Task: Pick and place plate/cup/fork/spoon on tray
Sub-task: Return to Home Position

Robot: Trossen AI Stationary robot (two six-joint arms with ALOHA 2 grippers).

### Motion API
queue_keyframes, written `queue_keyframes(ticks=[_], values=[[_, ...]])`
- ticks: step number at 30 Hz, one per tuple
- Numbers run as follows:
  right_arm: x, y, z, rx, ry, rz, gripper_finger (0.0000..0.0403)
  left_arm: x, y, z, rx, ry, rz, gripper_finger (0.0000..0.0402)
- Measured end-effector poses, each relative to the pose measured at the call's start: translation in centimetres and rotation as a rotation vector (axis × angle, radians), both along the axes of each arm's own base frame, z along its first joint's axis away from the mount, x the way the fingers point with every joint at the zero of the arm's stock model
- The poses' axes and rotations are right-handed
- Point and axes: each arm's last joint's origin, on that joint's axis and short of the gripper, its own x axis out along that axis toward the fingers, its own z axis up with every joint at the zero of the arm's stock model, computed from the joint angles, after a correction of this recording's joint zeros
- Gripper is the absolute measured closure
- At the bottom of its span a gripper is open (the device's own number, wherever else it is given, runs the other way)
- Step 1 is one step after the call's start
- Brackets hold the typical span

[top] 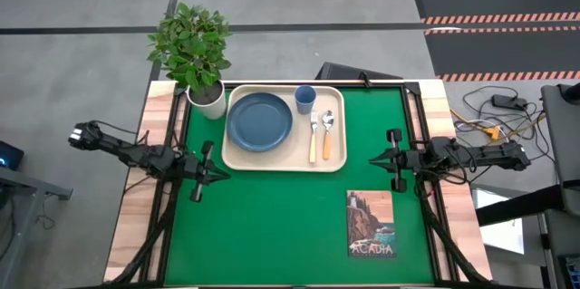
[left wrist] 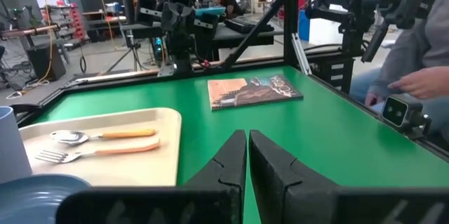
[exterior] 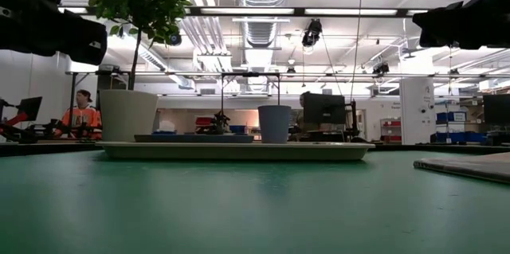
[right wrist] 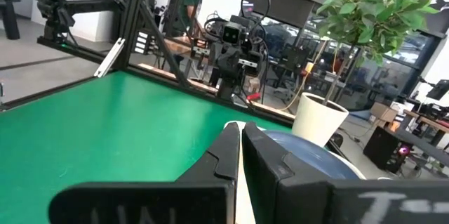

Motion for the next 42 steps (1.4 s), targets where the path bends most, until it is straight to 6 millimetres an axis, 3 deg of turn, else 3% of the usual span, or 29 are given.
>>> queue_keyframes(ticks=[42], values=[[0.0, 0.0, 0.0, 0.0, 0.0, 0.0, 0.0394, 0.6, -0.2, -1.2, 0.04, 0.122, 0.0, 0.0402]])
